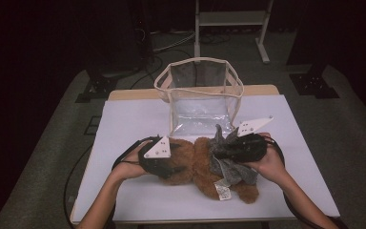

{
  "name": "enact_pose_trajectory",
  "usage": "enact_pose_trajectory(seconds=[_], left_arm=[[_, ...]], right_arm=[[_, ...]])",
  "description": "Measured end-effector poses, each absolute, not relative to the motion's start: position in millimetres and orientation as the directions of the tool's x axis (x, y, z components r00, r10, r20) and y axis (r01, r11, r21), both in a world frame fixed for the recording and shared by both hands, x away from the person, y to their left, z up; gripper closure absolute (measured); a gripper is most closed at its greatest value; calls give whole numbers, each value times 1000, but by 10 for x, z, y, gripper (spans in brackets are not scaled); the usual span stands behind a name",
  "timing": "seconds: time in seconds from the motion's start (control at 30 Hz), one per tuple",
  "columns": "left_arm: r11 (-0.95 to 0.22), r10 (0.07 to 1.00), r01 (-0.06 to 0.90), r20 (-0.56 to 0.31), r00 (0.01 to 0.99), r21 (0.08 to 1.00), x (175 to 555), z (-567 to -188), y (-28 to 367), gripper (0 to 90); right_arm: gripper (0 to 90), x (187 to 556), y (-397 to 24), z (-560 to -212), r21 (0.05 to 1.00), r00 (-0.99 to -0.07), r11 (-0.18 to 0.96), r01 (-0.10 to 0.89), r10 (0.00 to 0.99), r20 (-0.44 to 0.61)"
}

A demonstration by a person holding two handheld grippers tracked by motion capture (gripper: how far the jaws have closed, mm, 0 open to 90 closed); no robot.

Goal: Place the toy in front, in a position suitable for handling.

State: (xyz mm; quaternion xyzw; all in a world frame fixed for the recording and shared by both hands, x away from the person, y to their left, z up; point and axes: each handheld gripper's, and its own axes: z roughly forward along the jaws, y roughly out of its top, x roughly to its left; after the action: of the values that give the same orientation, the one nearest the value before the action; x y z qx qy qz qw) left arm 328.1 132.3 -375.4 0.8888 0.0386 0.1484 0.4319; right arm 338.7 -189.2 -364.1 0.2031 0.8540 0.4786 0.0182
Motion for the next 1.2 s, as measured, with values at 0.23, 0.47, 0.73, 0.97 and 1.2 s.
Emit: enact_pose_trajectory(seconds=[0.23, 0.47, 0.73, 0.97, 1.2], left_arm=[[-608, 238, -4, 187, 953, 794, 3315, -3744, 1484, 159], [-557, 233, 26, 127, 964, 830, 3331, -3942, 1507, 336], [-561, 203, -3, 140, 969, 828, 3271, -3959, 1358, 356], [-568, 163, -33, 152, 975, 822, 3257, -3955, 1076, 354], [-567, 173, -41, 167, 971, 823, 3244, -3967, 1068, 321]], right_arm=[[699, 3358, -2075, -3731, 826, -905, 445, 346, 390, 169], [698, 3334, -2208, -3753, 828, -891, 422, 369, 414, 186], [698, 3329, -2067, -3451, 843, -907, 441, 307, 404, 119], [697, 3344, -1736, -3451, 816, -932, 514, 264, 355, 78], [698, 3331, -1846, -3595, 801, -924, 523, 291, 372, 92]])
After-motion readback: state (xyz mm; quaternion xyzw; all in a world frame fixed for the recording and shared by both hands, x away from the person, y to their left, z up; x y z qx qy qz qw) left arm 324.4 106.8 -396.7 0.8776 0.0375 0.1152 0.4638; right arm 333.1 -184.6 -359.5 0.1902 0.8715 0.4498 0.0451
